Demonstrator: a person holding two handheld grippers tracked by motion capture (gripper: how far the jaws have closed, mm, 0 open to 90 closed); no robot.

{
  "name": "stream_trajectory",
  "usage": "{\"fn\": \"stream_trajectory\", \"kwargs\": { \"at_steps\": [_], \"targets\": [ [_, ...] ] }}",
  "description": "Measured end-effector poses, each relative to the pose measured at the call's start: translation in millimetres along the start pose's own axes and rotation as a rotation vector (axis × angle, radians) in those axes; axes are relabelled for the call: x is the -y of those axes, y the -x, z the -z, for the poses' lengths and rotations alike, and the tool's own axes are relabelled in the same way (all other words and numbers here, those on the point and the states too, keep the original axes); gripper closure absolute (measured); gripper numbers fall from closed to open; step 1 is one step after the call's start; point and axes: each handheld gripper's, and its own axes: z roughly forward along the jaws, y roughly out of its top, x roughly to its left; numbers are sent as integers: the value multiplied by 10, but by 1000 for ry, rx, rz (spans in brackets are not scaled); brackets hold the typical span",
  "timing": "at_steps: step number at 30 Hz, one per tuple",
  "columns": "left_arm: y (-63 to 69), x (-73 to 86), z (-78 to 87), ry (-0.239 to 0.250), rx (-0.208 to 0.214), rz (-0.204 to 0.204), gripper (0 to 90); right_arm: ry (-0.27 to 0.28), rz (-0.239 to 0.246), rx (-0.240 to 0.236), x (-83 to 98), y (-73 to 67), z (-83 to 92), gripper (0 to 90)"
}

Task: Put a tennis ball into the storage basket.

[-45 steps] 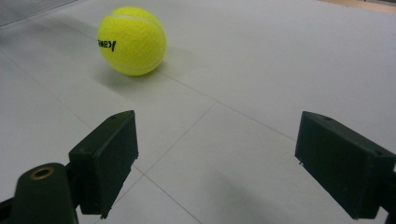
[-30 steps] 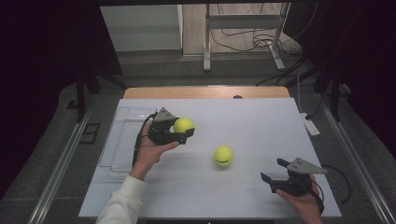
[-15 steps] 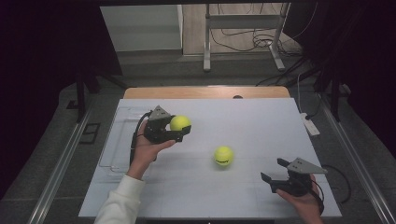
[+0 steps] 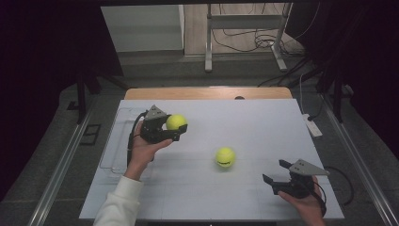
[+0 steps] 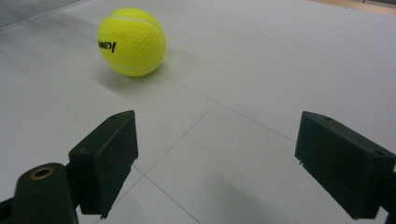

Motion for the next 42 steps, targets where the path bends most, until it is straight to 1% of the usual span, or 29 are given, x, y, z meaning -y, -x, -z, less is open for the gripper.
{"fn": "stream_trajectory", "kwargs": {
  "at_steps": [4, 10, 14, 20, 34, 42],
  "targets": [
    [-27, 3, 22, 5, -7, 7, 265, 1, 0, 0, 0, 0, 1, 137],
    [-114, 8, 59, 13, -36, 18, 265, 0, 1, 1, 0, 0, 3, 137],
    [-172, 19, 82, 17, -45, 34, 265, 1, 2, 2, 0, -3, 7, 137],
    [-233, 32, 105, 17, -54, 46, 265, -1, 4, 1, -1, -8, 4, 137],
    [-323, 39, 176, 30, -80, 63, 265, -1, 4, 2, 1, -6, 3, 137],
    [-367, 40, 231, 53, -87, 78, 265, -1, 3, 3, 0, -6, 3, 138]
  ]
}}
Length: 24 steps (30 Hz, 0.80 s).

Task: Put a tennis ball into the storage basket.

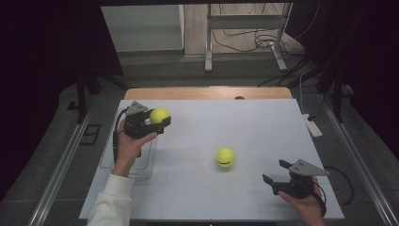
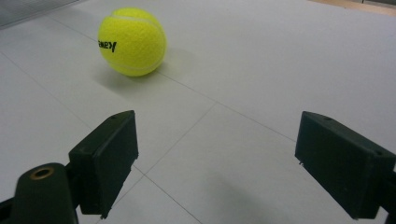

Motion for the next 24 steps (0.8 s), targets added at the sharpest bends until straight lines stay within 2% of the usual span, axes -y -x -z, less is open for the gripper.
{"fn": "stream_trajectory", "kwargs": {
  "at_steps": [7, 10, 24],
  "targets": [
    [-45, -4, 40, 8, -16, 6, 265, -1, 0, 0, 0, -1, 0, 137],
    [-67, -6, 63, 10, -36, 4, 265, 0, 0, 1, 1, 2, 1, 137],
    [-182, -8, 156, 32, -54, 31, 265, -1, 1, 0, 1, 0, 2, 137]
  ]
}}
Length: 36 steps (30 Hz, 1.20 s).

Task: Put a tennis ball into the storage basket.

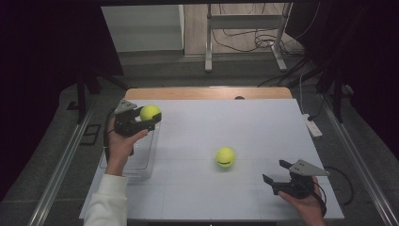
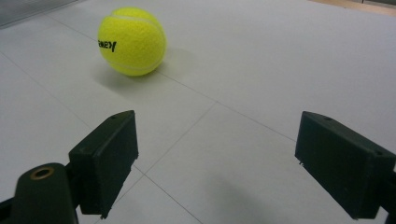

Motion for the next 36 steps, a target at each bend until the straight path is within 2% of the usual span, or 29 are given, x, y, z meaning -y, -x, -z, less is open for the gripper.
{"fn": "stream_trajectory", "kwargs": {
  "at_steps": [8, 10, 20, 23, 30, 36],
  "targets": [
    [-55, -7, 52, 9, -29, 4, 265, 1, -2, 1, 0, 1, 2, 137],
    [-79, -2, 58, 7, -56, -2, 265, 0, 0, 0, -1, -1, 0, 137],
    [-173, 12, 90, 10, -75, 18, 265, 1, -1, 4, -1, 1, 3, 137],
    [-201, 18, 99, 7, -96, 17, 265, 0, -2, 5, -1, 1, 1, 138],
    [-256, 24, 130, 15, -115, 31, 265, 0, -3, 8, 0, 1, 3, 139],
    [-310, 33, 151, 14, -157, 28, 265, -1, -2, 10, 0, 2, 1, 139]
  ]
}}
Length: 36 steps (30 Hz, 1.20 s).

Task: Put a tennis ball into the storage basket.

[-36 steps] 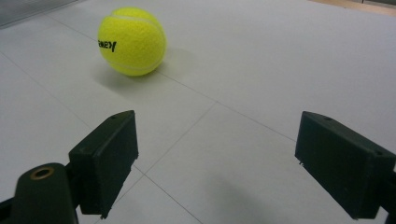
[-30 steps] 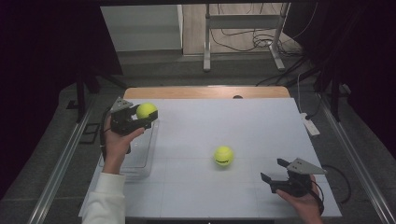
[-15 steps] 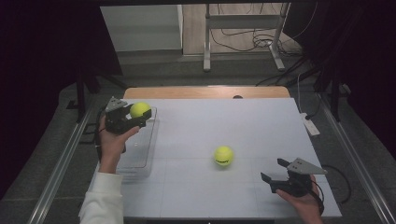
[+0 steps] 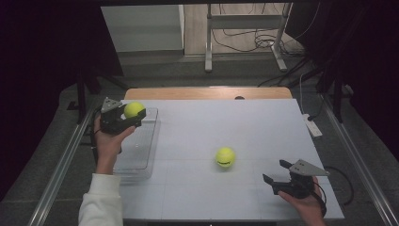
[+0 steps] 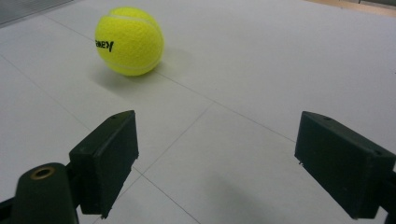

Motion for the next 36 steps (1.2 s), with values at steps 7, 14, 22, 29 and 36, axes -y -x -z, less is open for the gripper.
{"fn": "stream_trajectory", "kwargs": {
  "at_steps": [7, 14, 22, 29, 36],
  "targets": [
    [-62, 18, -3, -5, -17, 12, 265, 0, -1, -1, 1, 0, 1, 139],
    [-111, 30, -16, -13, -35, 14, 265, 1, 1, -2, 0, -2, -1, 139],
    [-190, 47, -25, -19, -66, 23, 265, 0, 1, -3, 0, -6, -3, 139],
    [-294, 86, -65, -42, -84, 37, 264, 0, -4, -2, 4, 2, -3, 139],
    [-318, 106, -103, -59, -86, 37, 264, 0, -4, -3, 4, 1, -1, 139]
  ]
}}
